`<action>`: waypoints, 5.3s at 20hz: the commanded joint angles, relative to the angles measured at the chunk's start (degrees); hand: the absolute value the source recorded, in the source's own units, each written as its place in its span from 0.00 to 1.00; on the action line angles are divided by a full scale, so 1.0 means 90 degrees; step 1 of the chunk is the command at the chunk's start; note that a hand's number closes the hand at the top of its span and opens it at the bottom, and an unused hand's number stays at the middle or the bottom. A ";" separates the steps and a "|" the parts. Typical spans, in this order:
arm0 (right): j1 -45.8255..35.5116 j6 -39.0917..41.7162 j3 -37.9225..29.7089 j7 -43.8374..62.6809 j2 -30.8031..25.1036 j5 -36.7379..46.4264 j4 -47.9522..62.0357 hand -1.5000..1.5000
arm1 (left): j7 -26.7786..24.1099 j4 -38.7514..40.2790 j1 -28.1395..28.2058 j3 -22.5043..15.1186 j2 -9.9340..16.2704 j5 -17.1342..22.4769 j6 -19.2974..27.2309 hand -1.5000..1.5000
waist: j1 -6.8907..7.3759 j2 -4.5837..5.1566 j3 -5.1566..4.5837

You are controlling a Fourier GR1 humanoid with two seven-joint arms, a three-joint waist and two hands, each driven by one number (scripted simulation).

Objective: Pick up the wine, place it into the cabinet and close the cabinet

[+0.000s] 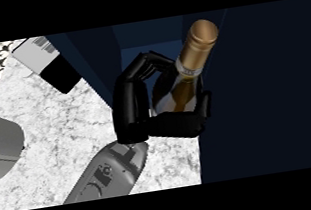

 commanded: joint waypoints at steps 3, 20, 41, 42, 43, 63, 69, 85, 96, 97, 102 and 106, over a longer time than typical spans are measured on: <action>0.0106 -0.0060 -0.0165 0.0637 -0.0174 -0.0738 -0.0965 0.00 | -0.0986 0.0532 0.0187 0.0125 -0.0001 0.0835 0.0003 1.00 | -0.0011 0.0006 -0.0003; 0.0179 -0.0298 0.0321 0.0544 0.0132 -0.0206 -0.1069 0.00 | -0.2181 0.2044 0.0179 0.0260 -0.0001 0.0758 -0.0101 1.00 | 0.0020 -0.0004 -0.0002; 0.0254 -0.0135 0.0138 0.0252 0.0066 -0.0410 -0.0909 0.00 | -0.2649 0.4139 -0.1328 0.1490 0.0000 0.1655 -0.0887 1.00 | -0.0032 0.0011 -0.0002; 0.0435 -0.0004 0.0159 0.0065 0.0108 -0.0510 -0.0804 0.00 | -0.3098 0.4528 -0.1285 0.1730 0.0000 0.1693 -0.1247 1.00 | -0.0044 0.0022 -0.0002; 0.0145 -0.0279 0.0302 0.0267 0.0169 -0.0161 -0.0772 0.00 | -0.2696 0.4107 -0.1302 0.1439 0.0000 0.1776 -0.0911 1.00 | 0.0005 0.0006 -0.0002; 0.0173 -0.0039 0.0173 -0.0096 0.0166 -0.0372 -0.0319 0.00 | -0.4271 0.7071 -0.2936 0.2432 0.0130 0.1788 -0.1037 1.00 | -0.0076 0.0049 -0.0002; 0.0176 -0.0019 0.0016 0.0025 0.0069 -0.0649 -0.0558 0.00 | -0.4384 0.7839 -0.3520 0.2908 0.0166 0.1985 -0.1165 1.00 | -0.0238 0.0093 -0.0002; -0.0098 0.0026 0.0043 0.0129 0.0007 -0.0650 -0.0307 0.00 | -0.4962 0.8577 -0.3573 0.3484 0.0133 0.2701 -0.1762 1.00 | -0.0276 0.0127 -0.0005; -0.0439 -0.0164 0.0252 0.0091 0.0114 -0.0328 -0.0086 0.00 | -0.5080 0.9116 -0.3612 0.3344 0.0266 0.2376 -0.1508 0.00 | -0.0267 0.0145 -0.0006; -0.0147 -0.0123 0.0496 0.0131 0.0180 -0.0259 -0.0372 0.00 | -0.5105 0.9160 -0.3570 0.3357 0.0275 0.2372 -0.1580 0.00 | -0.0335 0.0152 -0.0007; 0.0147 0.0106 0.0237 -0.0272 0.0110 -0.0515 -0.0326 0.00 | -0.5055 0.9346 -0.3663 0.3340 0.0281 0.2254 -0.1268 0.00 | -0.0393 0.0161 0.0000; -0.0223 -0.0115 0.0334 -0.0121 0.0212 -0.0346 -0.0050 0.00 | -0.5254 0.9417 -0.3568 0.3249 0.0004 0.2095 -0.1077 0.00 | -0.0328 0.0163 -0.0007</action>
